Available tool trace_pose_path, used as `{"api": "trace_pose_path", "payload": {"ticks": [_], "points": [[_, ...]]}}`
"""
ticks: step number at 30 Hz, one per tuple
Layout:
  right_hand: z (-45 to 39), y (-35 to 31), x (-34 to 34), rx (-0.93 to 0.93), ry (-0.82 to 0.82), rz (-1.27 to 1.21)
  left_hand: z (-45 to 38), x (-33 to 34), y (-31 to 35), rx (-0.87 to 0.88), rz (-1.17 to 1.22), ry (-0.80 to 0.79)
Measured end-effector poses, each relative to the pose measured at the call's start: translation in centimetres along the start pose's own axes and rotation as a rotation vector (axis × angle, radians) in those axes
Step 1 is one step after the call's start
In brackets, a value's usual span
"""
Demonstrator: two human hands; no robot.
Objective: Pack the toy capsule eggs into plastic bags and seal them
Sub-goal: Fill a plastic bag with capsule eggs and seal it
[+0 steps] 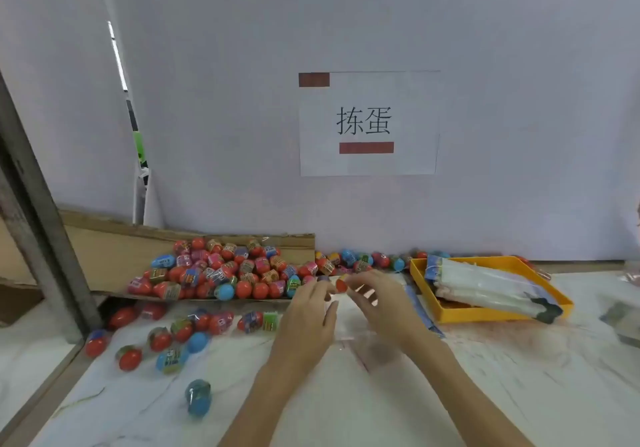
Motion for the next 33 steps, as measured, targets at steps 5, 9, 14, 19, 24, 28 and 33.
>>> {"api": "trace_pose_path", "payload": {"ticks": [5, 9, 14, 19, 24, 28, 33], "points": [[-0.6, 3.1, 2.3, 0.056, -0.268, 0.282, -0.8, 1.2, -2.3, 0.107, -0.092, 0.065], [-0.5, 2.7, 2.6, -0.041, -0.356, 0.387, -0.8, 1.8, -2.7, 0.149, -0.088, 0.089], [0.0, 0.9, 1.9, -0.137, -0.074, 0.335, -0.6, 1.6, -2.4, 0.137, -0.002, 0.194], [-0.3, -0.7, 0.0, -0.062, 0.296, -0.121, -0.4, 0.6, -0.9, -0.040, 0.291, 0.178], [0.2, -1.6, -0.6, 0.077, 0.161, -0.758, -0.4, -0.1, -0.1, -0.119, 0.698, 0.093], [0.2, -1.4, 0.1, 0.135, 0.079, -0.874, -0.4, -0.8, -0.4, -0.175, 0.778, 0.154], [-0.1, -1.1, 0.5, 0.169, 0.130, -0.832, -0.7, -1.0, -0.7, -0.219, 0.741, 0.199]]}}
Point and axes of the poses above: each hand's wrist, its own z-axis away from the middle knuckle, its own x-axis out of the palm, y = z × x, the point moved 1 cm from there along -z, towards the middle knuckle, and after that the axes turned 7 degrees about -x, right-handed, at the moved point
